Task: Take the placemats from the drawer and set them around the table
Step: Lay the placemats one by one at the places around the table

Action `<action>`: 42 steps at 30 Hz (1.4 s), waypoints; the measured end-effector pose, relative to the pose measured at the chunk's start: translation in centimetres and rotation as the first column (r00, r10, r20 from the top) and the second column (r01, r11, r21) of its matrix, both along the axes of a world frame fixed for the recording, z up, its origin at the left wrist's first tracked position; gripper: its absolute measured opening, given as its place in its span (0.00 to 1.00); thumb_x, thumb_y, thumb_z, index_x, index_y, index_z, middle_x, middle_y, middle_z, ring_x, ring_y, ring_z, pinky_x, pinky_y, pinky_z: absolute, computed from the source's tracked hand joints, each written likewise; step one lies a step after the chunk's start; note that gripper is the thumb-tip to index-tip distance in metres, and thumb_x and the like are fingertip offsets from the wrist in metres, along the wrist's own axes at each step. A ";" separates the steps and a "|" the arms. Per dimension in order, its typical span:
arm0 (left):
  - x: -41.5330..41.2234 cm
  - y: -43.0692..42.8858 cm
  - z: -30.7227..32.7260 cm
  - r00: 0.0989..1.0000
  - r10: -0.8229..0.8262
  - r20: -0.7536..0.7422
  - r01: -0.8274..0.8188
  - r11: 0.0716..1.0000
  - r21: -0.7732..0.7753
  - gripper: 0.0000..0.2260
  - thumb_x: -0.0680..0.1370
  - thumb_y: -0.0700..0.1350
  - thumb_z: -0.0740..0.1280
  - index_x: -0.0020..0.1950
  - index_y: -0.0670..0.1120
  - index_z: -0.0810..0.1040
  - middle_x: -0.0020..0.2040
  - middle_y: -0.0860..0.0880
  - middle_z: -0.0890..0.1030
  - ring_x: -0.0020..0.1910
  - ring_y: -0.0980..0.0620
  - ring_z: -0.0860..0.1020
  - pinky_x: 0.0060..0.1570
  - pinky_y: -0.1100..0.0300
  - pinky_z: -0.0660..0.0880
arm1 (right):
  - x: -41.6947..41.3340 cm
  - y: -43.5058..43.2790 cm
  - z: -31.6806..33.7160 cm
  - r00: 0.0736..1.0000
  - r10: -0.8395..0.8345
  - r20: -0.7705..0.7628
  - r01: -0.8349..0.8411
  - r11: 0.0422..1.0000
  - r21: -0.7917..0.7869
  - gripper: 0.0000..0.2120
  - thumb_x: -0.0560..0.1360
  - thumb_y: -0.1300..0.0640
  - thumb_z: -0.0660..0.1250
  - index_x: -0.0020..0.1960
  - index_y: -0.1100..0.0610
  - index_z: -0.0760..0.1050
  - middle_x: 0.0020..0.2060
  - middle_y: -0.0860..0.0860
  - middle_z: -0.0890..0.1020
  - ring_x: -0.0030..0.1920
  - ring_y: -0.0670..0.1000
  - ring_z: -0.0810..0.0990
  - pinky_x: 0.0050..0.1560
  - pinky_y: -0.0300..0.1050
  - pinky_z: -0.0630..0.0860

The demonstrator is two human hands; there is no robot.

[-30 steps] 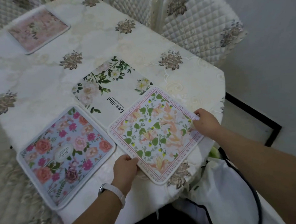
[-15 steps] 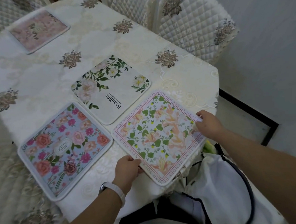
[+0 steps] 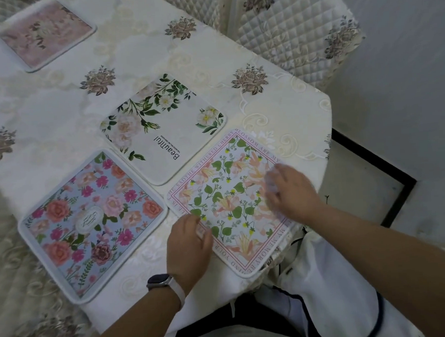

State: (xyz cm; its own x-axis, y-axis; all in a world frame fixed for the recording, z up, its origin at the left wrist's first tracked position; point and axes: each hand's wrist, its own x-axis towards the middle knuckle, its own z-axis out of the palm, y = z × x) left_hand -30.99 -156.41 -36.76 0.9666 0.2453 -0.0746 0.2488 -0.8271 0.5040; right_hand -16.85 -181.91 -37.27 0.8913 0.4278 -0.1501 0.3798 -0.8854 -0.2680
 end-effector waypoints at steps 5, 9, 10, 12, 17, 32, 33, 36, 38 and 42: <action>2.4 -1.1 -2.9 0.935 -0.280 -0.217 0.319 0.932 0.171 0.34 0.79 0.66 0.43 0.79 0.46 0.52 0.80 0.47 0.48 0.78 0.49 0.43 0.74 0.52 0.41 | -3.3 5.7 -1.8 0.922 0.361 -0.138 -0.375 0.923 -0.090 0.30 0.80 0.38 0.44 0.79 0.50 0.47 0.78 0.50 0.44 0.78 0.53 0.39 0.75 0.58 0.39; 5.7 -0.8 -3.4 0.965 -0.173 -0.196 0.204 0.967 0.154 0.35 0.78 0.66 0.38 0.79 0.48 0.45 0.79 0.50 0.43 0.78 0.53 0.40 0.75 0.52 0.39 | -2.3 9.4 -2.1 0.881 0.457 -0.120 -0.468 0.880 -0.079 0.32 0.80 0.40 0.44 0.79 0.52 0.44 0.78 0.49 0.44 0.78 0.52 0.41 0.76 0.58 0.40; 6.7 -0.4 -3.4 0.970 -0.151 -0.191 0.183 0.969 0.165 0.34 0.78 0.65 0.38 0.79 0.47 0.45 0.79 0.49 0.44 0.78 0.52 0.41 0.75 0.51 0.40 | -1.7 10.2 -2.1 0.878 0.464 -0.117 -0.474 0.877 -0.077 0.32 0.80 0.40 0.44 0.79 0.51 0.42 0.78 0.48 0.43 0.78 0.52 0.41 0.76 0.57 0.40; 8.3 0.7 -3.6 0.972 -0.133 -0.192 0.169 0.969 0.180 0.34 0.78 0.64 0.40 0.79 0.46 0.46 0.80 0.48 0.47 0.78 0.52 0.43 0.75 0.51 0.42 | -0.1 11.6 -2.2 0.873 0.473 -0.115 -0.483 0.871 -0.083 0.32 0.79 0.41 0.44 0.79 0.50 0.40 0.78 0.48 0.42 0.78 0.52 0.42 0.76 0.57 0.40; 11.3 3.7 -3.8 0.979 -0.140 -0.145 0.163 0.974 0.160 0.32 0.80 0.62 0.42 0.79 0.46 0.52 0.80 0.48 0.53 0.78 0.53 0.48 0.74 0.53 0.45 | 3.4 14.7 -2.9 0.888 0.447 -0.106 -0.457 0.884 -0.101 0.32 0.78 0.40 0.44 0.79 0.48 0.40 0.79 0.48 0.44 0.78 0.52 0.41 0.76 0.59 0.40; 11.2 4.0 -3.9 0.942 -0.265 -0.207 0.310 0.923 0.227 0.35 0.80 0.66 0.43 0.80 0.46 0.44 0.80 0.49 0.44 0.78 0.52 0.41 0.75 0.52 0.43 | 8.4 5.8 -3.3 0.998 0.033 -0.058 -0.038 0.996 -0.084 0.33 0.80 0.37 0.45 0.79 0.52 0.44 0.79 0.50 0.45 0.78 0.51 0.42 0.77 0.53 0.42; 10.9 4.0 -4.0 0.937 -0.280 -0.209 0.325 0.916 0.234 0.34 0.80 0.65 0.43 0.80 0.47 0.44 0.80 0.49 0.44 0.78 0.52 0.41 0.75 0.52 0.43 | 7.5 4.5 -3.3 0.998 0.020 -0.066 -0.025 0.996 -0.086 0.33 0.80 0.38 0.45 0.79 0.53 0.43 0.79 0.50 0.44 0.78 0.51 0.41 0.77 0.52 0.43; 9.8 4.0 -4.0 0.923 -0.325 -0.205 0.369 0.899 0.235 0.33 0.80 0.64 0.45 0.80 0.47 0.45 0.80 0.49 0.45 0.78 0.52 0.41 0.76 0.51 0.43 | 4.3 0.9 -3.3 0.997 -0.046 -0.065 0.038 0.992 -0.121 0.34 0.80 0.38 0.45 0.79 0.55 0.43 0.79 0.52 0.45 0.78 0.50 0.42 0.77 0.51 0.43; 9.0 3.9 -3.9 0.905 -0.366 -0.216 0.411 0.885 0.221 0.34 0.80 0.64 0.46 0.80 0.47 0.45 0.80 0.49 0.44 0.78 0.52 0.40 0.75 0.50 0.42 | 1.9 -0.5 -3.1 0.992 -0.109 -0.067 0.099 0.986 -0.136 0.35 0.79 0.38 0.45 0.79 0.56 0.44 0.79 0.53 0.45 0.78 0.50 0.42 0.76 0.50 0.42; 7.2 3.1 -3.8 0.864 -0.442 -0.240 0.496 0.827 0.264 0.33 0.81 0.64 0.46 0.80 0.45 0.48 0.80 0.46 0.47 0.78 0.48 0.43 0.75 0.48 0.43 | -3.4 -0.8 -2.9 0.988 -0.133 -0.078 0.120 0.981 -0.155 0.34 0.79 0.38 0.43 0.79 0.56 0.45 0.78 0.55 0.46 0.77 0.52 0.40 0.76 0.53 0.40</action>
State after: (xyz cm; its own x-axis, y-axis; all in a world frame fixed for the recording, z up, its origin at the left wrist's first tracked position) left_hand -23.77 -153.31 -40.53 0.9510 -0.1984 -0.2370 -0.1542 -0.9691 0.1925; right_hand -20.20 -182.70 -40.19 0.9176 0.2789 -0.2833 0.2429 -0.9574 -0.1560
